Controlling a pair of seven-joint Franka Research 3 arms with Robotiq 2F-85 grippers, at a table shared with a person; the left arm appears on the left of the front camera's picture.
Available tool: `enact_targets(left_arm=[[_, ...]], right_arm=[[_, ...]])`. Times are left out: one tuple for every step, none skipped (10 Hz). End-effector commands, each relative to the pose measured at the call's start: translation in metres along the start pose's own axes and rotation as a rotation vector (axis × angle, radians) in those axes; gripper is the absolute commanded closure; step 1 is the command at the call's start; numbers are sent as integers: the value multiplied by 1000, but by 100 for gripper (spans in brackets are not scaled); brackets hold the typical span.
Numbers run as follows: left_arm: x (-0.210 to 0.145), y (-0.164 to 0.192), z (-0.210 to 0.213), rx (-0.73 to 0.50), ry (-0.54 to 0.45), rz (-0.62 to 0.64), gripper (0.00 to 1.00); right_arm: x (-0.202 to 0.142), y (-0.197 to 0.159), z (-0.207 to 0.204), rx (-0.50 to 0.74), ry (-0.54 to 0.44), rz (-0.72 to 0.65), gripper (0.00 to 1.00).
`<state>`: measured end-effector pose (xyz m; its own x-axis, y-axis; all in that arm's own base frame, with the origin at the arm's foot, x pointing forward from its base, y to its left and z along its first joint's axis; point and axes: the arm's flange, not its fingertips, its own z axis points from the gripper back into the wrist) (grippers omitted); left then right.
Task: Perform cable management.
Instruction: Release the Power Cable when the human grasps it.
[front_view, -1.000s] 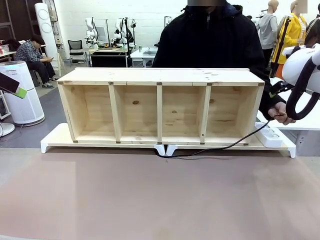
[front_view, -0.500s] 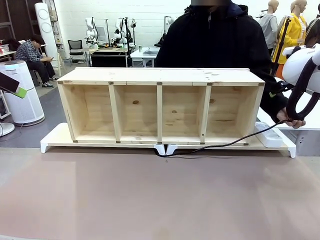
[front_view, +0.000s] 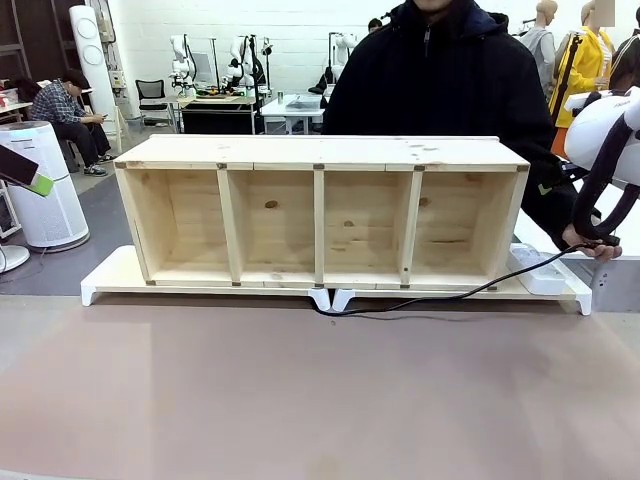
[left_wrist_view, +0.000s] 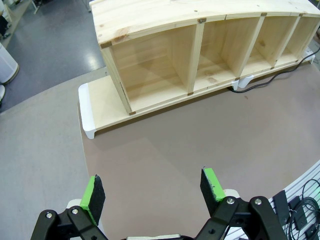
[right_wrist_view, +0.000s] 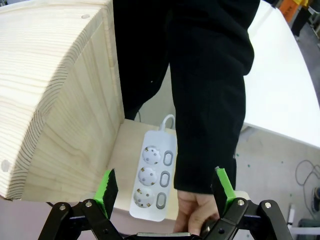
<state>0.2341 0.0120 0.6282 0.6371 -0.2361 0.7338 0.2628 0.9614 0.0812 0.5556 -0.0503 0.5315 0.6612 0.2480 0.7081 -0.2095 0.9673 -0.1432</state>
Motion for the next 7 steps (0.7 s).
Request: enact_targets(left_arm=[[1, 1, 0, 1, -4, 6, 0], [1, 1, 0, 1, -4, 6, 0], [1, 1, 0, 1, -4, 6, 0], [1, 1, 0, 1, -4, 6, 0], [1, 1, 0, 1, -4, 6, 0], [1, 1, 0, 1, -4, 6, 0], [1, 1, 0, 1, -4, 6, 0]], right_arm=[[-1, 0, -1, 3, 8, -1, 2], [-1, 0, -1, 3, 8, -1, 2], [-1, 0, -1, 3, 8, -1, 2], [-1, 0, -1, 3, 8, -1, 2], [-1, 0, -1, 3, 8, -1, 2], [-1, 0, -1, 3, 8, -1, 2], [-1, 0, -1, 3, 8, -1, 2]])
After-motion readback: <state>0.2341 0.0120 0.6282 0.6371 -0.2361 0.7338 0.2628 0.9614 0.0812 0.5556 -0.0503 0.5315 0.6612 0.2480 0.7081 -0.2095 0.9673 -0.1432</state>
